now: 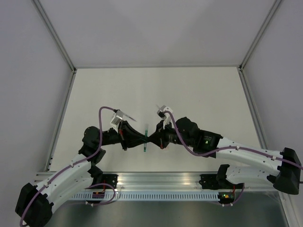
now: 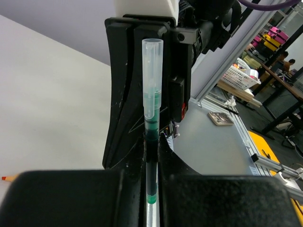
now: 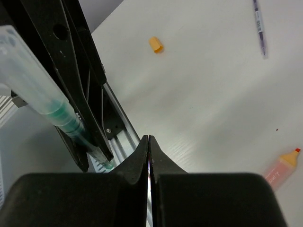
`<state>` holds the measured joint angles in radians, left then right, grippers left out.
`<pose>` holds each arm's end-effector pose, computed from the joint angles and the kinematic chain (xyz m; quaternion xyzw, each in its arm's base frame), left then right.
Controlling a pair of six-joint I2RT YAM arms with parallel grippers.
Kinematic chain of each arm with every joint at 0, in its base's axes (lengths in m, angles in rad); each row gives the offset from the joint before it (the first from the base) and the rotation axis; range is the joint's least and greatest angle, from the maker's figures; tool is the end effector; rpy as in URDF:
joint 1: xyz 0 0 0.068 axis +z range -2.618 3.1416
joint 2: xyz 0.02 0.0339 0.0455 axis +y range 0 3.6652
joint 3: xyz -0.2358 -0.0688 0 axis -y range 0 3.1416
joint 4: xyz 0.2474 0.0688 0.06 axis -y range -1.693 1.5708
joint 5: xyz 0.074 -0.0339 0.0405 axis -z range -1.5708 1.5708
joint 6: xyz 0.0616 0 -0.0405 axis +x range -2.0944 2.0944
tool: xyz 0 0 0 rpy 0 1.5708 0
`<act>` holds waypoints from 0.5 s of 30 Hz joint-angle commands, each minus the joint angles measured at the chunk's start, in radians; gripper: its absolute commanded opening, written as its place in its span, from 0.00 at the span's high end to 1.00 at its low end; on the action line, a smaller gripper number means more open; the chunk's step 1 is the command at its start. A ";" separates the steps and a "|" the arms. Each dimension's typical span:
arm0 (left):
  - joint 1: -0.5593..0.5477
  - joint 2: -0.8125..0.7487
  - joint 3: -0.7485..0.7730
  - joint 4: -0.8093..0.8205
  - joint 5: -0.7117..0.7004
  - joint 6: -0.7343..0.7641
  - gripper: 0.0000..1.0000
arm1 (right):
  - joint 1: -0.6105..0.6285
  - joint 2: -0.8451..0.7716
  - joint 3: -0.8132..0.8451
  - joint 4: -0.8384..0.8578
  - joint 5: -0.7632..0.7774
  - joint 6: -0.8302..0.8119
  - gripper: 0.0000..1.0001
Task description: Insert the pens into the pen caps
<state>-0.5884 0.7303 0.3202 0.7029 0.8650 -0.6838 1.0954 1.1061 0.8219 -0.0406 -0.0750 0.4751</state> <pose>0.1439 -0.1524 0.2601 0.3102 0.5569 -0.6340 0.4377 0.1318 0.2662 0.2693 -0.2685 0.7662 0.4338 0.3908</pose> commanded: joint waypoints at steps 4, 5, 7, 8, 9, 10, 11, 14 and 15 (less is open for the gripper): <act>0.002 0.001 0.020 -0.009 -0.040 0.044 0.98 | 0.004 -0.098 0.095 -0.007 0.127 -0.033 1.00; 0.002 0.003 0.023 -0.020 -0.047 0.052 0.98 | 0.003 -0.097 0.109 -0.049 0.145 -0.042 0.98; 0.002 0.018 0.043 -0.094 -0.083 0.072 0.98 | 0.003 -0.100 0.126 -0.090 0.182 -0.065 0.90; 0.004 0.032 0.049 -0.112 -0.090 0.075 0.98 | 0.004 -0.101 0.131 -0.108 0.245 -0.072 0.81; 0.004 0.064 0.059 -0.135 -0.098 0.076 0.98 | 0.003 -0.104 0.128 -0.140 0.279 -0.073 0.74; 0.002 0.081 0.059 -0.125 -0.089 0.075 0.98 | 0.003 -0.118 0.111 -0.145 0.318 -0.076 0.68; 0.002 0.098 0.056 -0.105 -0.080 0.066 0.98 | 0.003 -0.130 0.097 -0.127 0.316 -0.082 0.62; 0.002 0.130 0.042 -0.042 -0.064 0.040 0.98 | 0.003 -0.192 0.040 -0.035 0.221 -0.087 0.46; 0.002 0.135 0.039 -0.022 -0.061 0.032 0.98 | 0.004 -0.202 0.033 -0.018 0.199 -0.087 0.41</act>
<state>-0.5884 0.8558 0.3424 0.6220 0.8078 -0.6510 1.0958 0.9493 0.8810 -0.1143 0.1471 0.4065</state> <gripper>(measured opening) 0.067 0.551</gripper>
